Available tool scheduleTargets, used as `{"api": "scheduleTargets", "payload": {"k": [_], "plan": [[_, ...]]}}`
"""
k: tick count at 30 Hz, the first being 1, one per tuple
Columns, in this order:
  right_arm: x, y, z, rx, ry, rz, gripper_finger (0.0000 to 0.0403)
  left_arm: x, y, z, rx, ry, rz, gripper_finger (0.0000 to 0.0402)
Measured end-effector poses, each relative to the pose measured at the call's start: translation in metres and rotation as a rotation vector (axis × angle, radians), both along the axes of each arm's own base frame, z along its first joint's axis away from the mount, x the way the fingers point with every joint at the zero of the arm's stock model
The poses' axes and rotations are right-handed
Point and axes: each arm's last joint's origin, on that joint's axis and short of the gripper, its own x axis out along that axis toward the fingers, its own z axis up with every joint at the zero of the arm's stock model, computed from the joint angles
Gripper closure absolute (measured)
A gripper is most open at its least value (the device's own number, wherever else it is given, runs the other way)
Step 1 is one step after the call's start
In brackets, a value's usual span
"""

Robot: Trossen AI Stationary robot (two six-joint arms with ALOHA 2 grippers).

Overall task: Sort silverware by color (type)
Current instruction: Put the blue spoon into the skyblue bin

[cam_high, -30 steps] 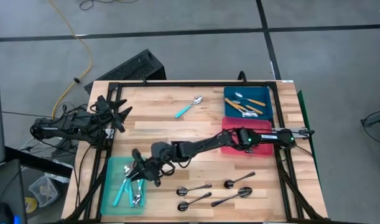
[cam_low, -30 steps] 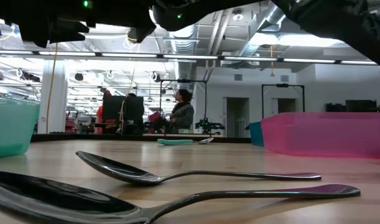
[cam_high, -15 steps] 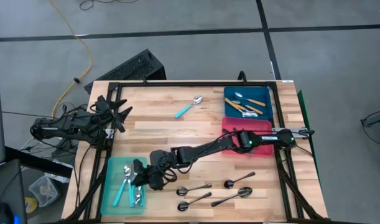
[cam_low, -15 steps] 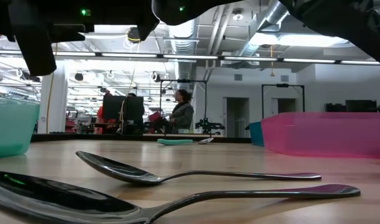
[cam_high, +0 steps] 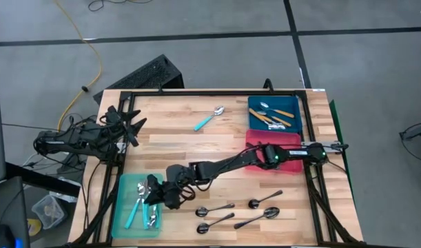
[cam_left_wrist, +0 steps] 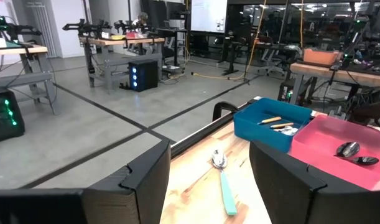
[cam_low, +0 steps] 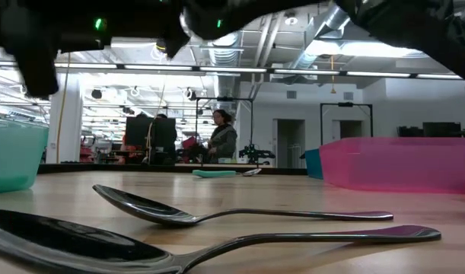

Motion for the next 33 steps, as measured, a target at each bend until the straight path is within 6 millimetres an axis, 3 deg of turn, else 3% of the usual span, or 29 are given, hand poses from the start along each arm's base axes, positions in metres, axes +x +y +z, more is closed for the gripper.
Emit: {"api": "scheduleTargets", "payload": {"k": [5,10,33], "plan": [[0.006,-0.003,-0.031,0.085,0.027,0.006,0.0324,0.0,0.0,0.0,0.0,0.002,-0.001,0.0196],[0.008,-0.011,-0.022,0.111,-0.004,-0.008,0.0324,0.0,0.0,0.0,0.0,0.001,0.0,0.0196],[0.01,-0.022,-0.029,0.201,0.104,-0.038,0.0323,0.0,0.0,0.0,0.001,0.002,0.0,0.0196]]}}
